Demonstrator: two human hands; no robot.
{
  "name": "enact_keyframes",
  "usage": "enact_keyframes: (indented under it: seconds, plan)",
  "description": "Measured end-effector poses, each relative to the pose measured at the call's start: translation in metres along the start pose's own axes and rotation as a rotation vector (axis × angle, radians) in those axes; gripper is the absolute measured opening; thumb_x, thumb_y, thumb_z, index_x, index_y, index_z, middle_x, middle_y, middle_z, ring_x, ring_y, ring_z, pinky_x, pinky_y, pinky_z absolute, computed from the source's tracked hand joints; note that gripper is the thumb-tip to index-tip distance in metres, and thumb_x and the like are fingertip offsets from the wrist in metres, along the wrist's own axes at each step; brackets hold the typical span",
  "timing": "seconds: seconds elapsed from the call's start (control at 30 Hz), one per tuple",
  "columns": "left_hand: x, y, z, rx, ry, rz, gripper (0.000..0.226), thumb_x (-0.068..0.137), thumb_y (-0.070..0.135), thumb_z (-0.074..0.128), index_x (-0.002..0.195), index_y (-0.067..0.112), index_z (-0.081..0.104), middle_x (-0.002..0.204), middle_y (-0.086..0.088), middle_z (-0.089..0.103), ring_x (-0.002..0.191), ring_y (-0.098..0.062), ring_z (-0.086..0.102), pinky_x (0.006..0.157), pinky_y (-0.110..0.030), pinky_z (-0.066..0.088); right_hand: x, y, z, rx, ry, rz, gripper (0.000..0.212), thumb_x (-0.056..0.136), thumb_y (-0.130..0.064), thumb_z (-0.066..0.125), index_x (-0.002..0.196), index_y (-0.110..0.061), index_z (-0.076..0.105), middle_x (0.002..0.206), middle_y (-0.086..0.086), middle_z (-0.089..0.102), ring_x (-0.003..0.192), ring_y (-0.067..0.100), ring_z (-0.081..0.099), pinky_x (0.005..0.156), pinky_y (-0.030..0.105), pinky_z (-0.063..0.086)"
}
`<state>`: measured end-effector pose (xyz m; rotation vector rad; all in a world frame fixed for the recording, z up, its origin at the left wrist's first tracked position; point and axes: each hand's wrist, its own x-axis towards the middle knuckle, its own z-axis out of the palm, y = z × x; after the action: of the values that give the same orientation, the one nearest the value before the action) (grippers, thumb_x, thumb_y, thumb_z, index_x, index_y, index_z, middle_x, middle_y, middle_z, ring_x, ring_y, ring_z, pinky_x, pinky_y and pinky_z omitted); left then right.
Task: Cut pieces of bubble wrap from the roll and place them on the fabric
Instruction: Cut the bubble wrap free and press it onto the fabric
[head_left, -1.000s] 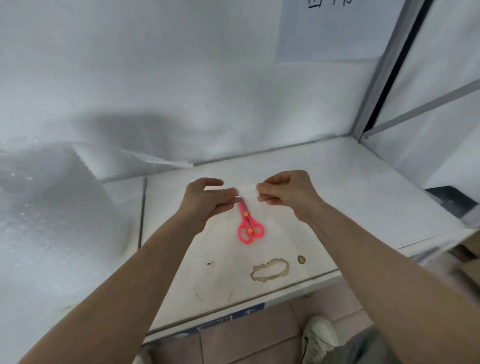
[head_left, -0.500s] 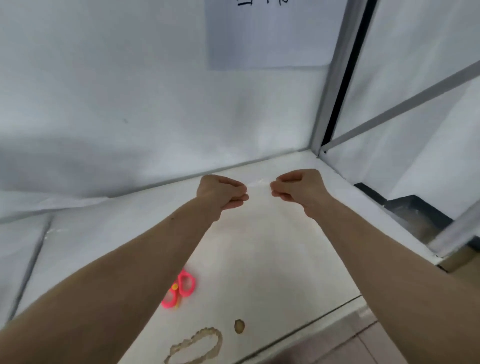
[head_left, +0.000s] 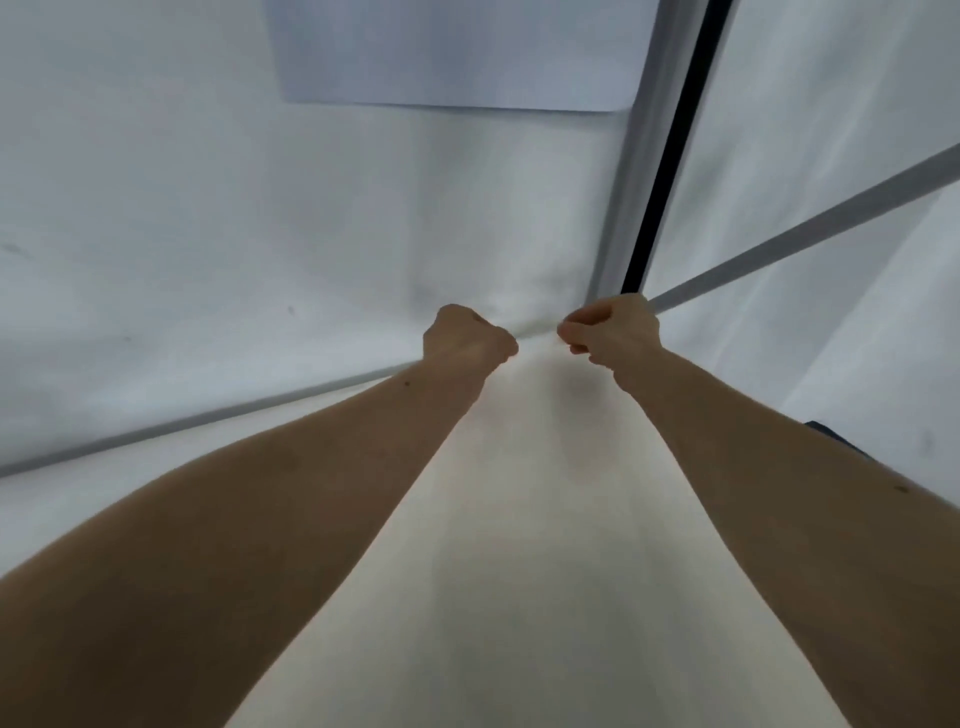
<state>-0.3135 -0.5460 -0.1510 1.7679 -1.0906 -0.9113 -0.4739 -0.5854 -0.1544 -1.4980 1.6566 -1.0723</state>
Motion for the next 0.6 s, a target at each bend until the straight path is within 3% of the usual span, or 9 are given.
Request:
enact_keyframes:
  seconds: [0.17, 0.27, 0.37, 0.5, 0.6]
  plan:
    - [0.018, -0.008, 0.015, 0.169, 0.022, 0.061, 0.021, 0.071, 0.009, 0.068, 0.091, 0.004, 0.068, 0.089, -0.011, 0.072, 0.074, -0.022, 0.066, 0.066, -0.031, 0.055, 0.028, 0.012, 0.01, -0.053, -0.058, -0.032, 0.009, 0.078, -0.008, 0.08, 0.075, -0.01, 0.071, 0.072, 0.007, 0.069, 0.066, 0.016, 0.064, 0.069, 0.029, 0.057]
    - [0.023, -0.015, 0.018, 0.254, 0.025, 0.092, 0.018, 0.073, 0.012, 0.063, 0.09, 0.01, 0.066, 0.088, -0.009, 0.07, 0.079, -0.026, 0.068, 0.072, -0.037, 0.058, 0.037, 0.019, 0.014, -0.114, -0.073, -0.068, 0.009, 0.075, -0.01, 0.08, 0.072, -0.015, 0.073, 0.075, 0.001, 0.07, 0.08, 0.02, 0.068, 0.081, 0.032, 0.056]
    - [0.027, -0.017, 0.021, 0.376, 0.042, 0.136, 0.018, 0.074, 0.014, 0.063, 0.092, 0.012, 0.064, 0.096, -0.006, 0.067, 0.088, -0.027, 0.067, 0.076, -0.036, 0.057, 0.041, 0.022, 0.019, -0.173, -0.084, -0.062, 0.016, 0.077, -0.012, 0.079, 0.093, -0.01, 0.075, 0.093, 0.003, 0.068, 0.09, 0.018, 0.063, 0.08, 0.027, 0.05]
    - [0.031, -0.024, 0.021, 0.538, 0.067, 0.389, 0.023, 0.082, 0.013, 0.066, 0.102, 0.024, 0.067, 0.121, -0.002, 0.059, 0.115, -0.023, 0.054, 0.096, -0.037, 0.047, 0.046, 0.026, 0.022, -0.308, -0.107, -0.227, 0.028, 0.08, -0.012, 0.076, 0.107, -0.016, 0.071, 0.115, 0.001, 0.057, 0.103, 0.016, 0.055, 0.085, 0.024, 0.043]
    - [0.031, -0.03, 0.019, 0.625, -0.003, 0.518, 0.021, 0.093, 0.02, 0.058, 0.105, 0.02, 0.075, 0.116, -0.001, 0.066, 0.112, -0.023, 0.058, 0.094, -0.036, 0.047, 0.049, 0.03, 0.021, -0.389, -0.202, -0.372, 0.017, 0.086, -0.011, 0.07, 0.1, -0.017, 0.077, 0.111, -0.002, 0.067, 0.103, 0.013, 0.06, 0.09, 0.021, 0.043]
